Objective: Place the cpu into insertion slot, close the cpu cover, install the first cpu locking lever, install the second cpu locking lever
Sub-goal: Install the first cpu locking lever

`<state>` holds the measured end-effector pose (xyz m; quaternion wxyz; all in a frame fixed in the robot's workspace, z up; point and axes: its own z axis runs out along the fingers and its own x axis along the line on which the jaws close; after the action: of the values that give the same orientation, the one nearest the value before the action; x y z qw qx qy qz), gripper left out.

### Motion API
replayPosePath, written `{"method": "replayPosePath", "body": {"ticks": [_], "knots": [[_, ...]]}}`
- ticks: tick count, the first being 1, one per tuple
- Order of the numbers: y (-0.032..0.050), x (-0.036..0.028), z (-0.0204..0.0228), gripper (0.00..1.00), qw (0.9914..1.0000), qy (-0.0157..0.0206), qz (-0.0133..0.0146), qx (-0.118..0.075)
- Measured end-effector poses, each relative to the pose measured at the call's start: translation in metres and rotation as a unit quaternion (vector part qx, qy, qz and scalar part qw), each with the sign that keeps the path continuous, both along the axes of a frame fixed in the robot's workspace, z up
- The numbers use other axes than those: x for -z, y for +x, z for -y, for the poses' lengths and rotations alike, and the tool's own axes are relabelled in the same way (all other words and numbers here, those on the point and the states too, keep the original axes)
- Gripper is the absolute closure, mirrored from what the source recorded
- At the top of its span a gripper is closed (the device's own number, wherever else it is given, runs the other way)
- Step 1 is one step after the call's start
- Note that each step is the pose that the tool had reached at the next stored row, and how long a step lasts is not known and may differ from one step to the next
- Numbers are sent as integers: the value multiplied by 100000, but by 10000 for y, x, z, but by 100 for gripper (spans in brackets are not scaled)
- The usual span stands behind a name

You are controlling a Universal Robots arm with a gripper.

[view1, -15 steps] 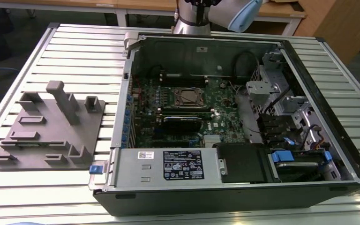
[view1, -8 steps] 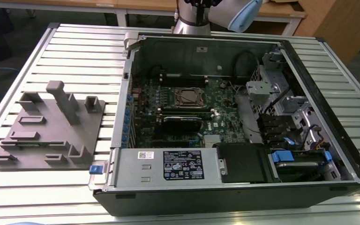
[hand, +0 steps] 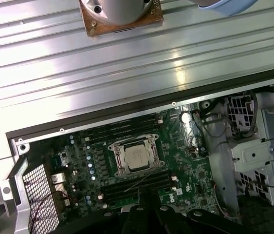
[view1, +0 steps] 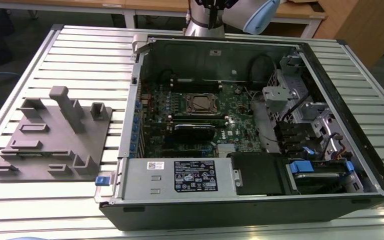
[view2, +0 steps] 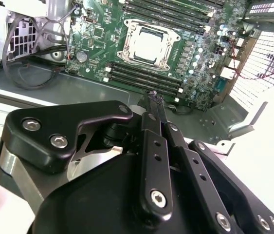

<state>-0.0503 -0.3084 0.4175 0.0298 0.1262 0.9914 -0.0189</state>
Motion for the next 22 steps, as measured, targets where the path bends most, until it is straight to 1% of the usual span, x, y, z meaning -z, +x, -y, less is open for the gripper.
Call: {"method": "replayPosePath", "body": {"ticks": [11, 19, 22], "knots": [[0, 58, 0, 90, 100000, -5, -2, 1], [0, 64, 0, 90, 100000, -1, -1, 1], [0, 77, 0, 90, 100000, -3, -2, 1]]}}
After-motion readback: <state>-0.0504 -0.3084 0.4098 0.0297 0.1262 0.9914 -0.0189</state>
